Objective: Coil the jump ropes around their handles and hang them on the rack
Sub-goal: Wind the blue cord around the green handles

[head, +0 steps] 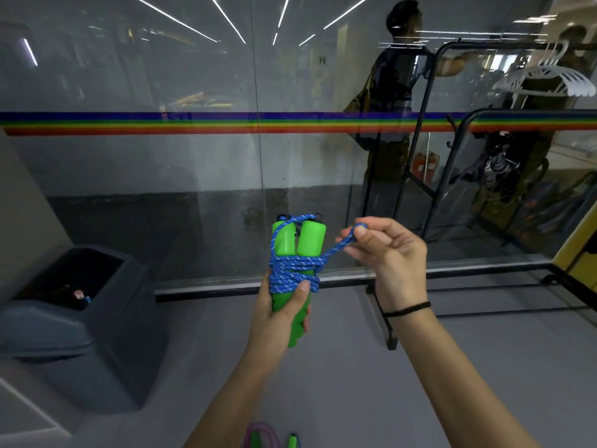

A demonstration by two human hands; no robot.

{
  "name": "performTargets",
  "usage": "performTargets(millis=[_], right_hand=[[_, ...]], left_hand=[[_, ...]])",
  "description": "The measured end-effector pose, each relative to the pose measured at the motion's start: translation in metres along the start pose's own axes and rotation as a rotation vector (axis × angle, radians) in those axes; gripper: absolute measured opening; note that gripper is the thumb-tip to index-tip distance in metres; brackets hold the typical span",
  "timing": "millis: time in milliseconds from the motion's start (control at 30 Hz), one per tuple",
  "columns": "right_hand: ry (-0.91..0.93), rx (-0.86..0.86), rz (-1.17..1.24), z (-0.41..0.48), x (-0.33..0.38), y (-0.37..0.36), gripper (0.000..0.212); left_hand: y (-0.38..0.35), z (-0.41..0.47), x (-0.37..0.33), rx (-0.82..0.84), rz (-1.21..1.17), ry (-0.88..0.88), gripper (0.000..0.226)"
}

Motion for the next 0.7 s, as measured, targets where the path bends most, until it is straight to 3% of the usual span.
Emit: performTargets(millis=[200,400,500,567,700], right_hand=[[-0.001,0.033,-0.094,0.0,-0.002,-0.002,0.011],[0.077,0.21,-0.256,-0.007,-0.013,-0.025,0.01],[0.078,0.174,-0.352,-0.005,-0.023,-0.028,0.012],[0.064,0.152,-0.396,-0.004,-0.028,-0.026,0.013],[0.132,0.133,-0.558,-0.004,-0.029,-0.022,0.014]], left_hand=[[0.015,-0.001,0.002,0.04,-0.05,0.094,0.042],[0.024,0.005,0.008,0.034,0.17,0.091,0.042],[0.03,0.018,0.01,-0.073,0.32,0.011,0.072],[0.031,0.024,0.003,-0.093,0.495,-0.108,0.068],[0.015,0.026,-0.019,0.035,0.665,-0.357,0.034]])
Point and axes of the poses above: each hand's wrist, its own z-axis towards the middle knuckle, its own y-axis out of the back of the hand, x = y × z, the point moved 3 cm from there along z, towards the middle knuckle, and after that the axes turned 4 degrees about -z, right-handed, at the moved point
